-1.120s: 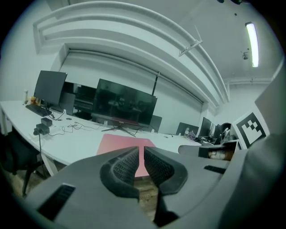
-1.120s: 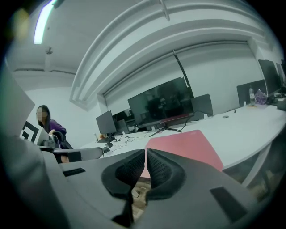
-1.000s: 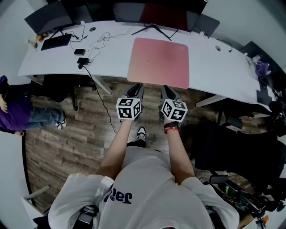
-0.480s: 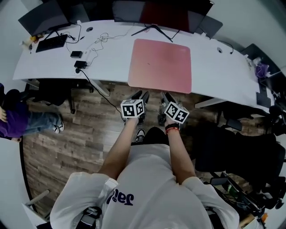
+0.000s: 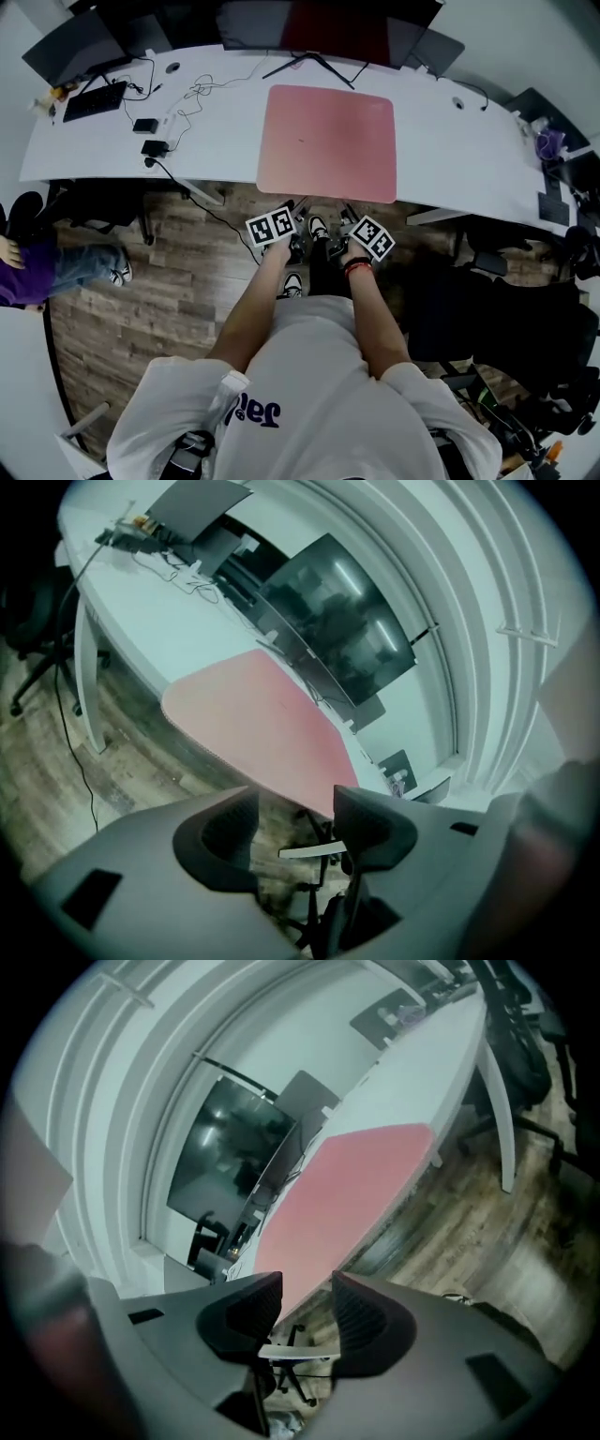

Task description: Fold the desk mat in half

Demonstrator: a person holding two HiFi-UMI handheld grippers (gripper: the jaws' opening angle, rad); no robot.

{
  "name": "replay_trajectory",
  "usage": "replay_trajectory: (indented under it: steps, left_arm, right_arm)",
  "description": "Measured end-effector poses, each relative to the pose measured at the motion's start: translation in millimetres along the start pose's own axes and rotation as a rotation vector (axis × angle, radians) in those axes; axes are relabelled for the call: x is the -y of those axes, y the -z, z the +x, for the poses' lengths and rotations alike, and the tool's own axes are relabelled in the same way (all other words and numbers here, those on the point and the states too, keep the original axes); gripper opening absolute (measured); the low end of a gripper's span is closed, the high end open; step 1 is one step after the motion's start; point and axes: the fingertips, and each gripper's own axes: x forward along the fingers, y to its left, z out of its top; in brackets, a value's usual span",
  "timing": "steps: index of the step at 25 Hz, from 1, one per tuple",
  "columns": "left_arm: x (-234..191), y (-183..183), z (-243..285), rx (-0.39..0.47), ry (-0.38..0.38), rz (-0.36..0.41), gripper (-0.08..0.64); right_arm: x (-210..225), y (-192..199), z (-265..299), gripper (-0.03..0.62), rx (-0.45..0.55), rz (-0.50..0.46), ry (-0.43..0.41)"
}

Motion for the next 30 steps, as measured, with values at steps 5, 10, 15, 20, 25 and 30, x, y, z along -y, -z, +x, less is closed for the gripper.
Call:
replay_trajectory:
  steps: [5, 10, 15, 20, 25, 30]
  left_arm:
    - [-13.7, 2.2, 25.8, -0.006, -0.009, -0.162, 0.247]
    - [-21.4, -0.9, 46.4, 0.026, -0.014, -0.299, 0.247]
    - [-30.4, -5.5, 55.9, 0.07, -0.019, -0.425, 0.247]
    - [-38.5, -7.0, 57.3, 0.066, -0.067, -0.42, 0.093]
    - [-36.1, -6.8, 54.5, 0.086, -0.059, -0.455, 0.037]
    - [-32.1, -8.1, 52.2, 0.097, -0.048, -0.48, 0.032]
  right_arm:
    - [26.8, -8.9, 16.1, 0.155, 0.008, 0.144, 0.023]
    - [34.1, -20.5, 30.5, 0.143, 0.014, 0.221, 0.013]
    - [38.1, -24.5, 39.4, 0.127, 0.021, 0.304, 0.001]
    - [40.8, -21.0, 44.2, 0.048, 0.028, 0.361, 0.0]
    - [40.0, -22.4, 41.6, 0.032, 0.042, 0.411, -0.032]
    - [35.0, -24.8, 38.8, 0.029, 0.041, 0.43, -0.065]
